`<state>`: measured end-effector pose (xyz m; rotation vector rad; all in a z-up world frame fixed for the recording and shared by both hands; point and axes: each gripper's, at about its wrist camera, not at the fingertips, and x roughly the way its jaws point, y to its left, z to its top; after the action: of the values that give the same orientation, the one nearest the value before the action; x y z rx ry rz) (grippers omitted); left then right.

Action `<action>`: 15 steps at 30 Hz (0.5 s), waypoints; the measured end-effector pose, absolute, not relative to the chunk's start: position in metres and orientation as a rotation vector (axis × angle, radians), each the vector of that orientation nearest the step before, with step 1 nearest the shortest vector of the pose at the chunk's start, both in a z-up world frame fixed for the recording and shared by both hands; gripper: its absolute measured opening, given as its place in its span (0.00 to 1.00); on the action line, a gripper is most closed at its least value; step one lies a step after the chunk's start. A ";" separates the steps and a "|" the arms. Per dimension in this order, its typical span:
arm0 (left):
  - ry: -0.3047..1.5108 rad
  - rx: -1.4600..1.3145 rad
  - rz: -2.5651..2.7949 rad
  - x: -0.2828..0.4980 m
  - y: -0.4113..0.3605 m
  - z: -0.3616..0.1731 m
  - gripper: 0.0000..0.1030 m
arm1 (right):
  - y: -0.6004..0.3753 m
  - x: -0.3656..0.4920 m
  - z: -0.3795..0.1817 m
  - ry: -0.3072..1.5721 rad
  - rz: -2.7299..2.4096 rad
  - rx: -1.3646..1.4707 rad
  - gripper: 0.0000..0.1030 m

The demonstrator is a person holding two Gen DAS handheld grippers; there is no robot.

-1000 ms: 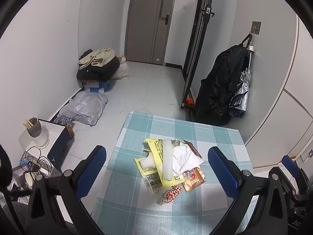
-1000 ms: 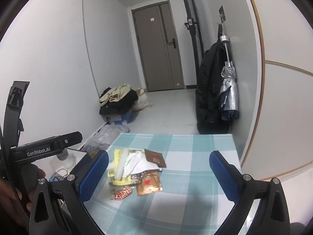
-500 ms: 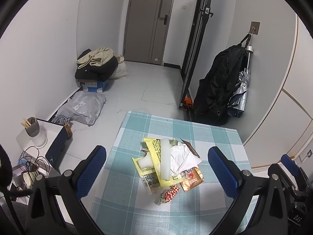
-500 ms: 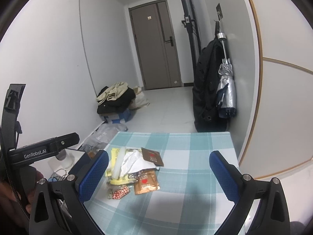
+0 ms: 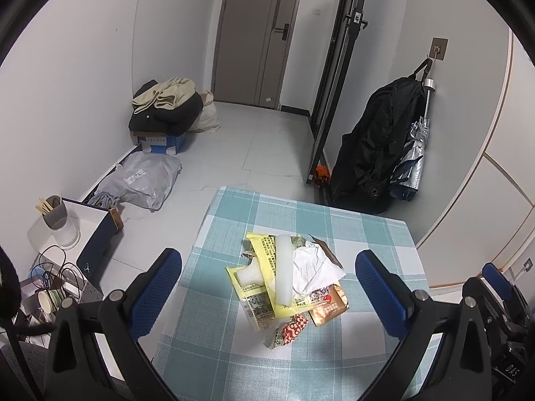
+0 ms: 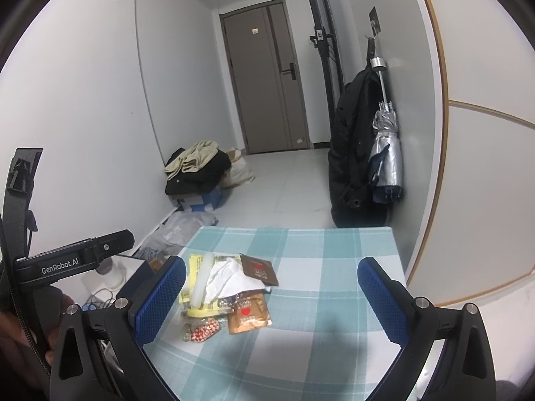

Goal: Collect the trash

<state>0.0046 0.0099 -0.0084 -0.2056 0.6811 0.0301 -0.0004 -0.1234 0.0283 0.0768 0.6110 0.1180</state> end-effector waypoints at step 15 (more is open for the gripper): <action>0.685 -0.215 0.028 0.006 0.010 -0.009 0.99 | -0.125 -0.002 0.029 0.614 0.105 0.071 1.00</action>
<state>0.0061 0.0098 -0.0091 -0.2152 0.6851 0.0281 -0.0024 -0.1251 0.0294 0.0713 0.6144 0.1048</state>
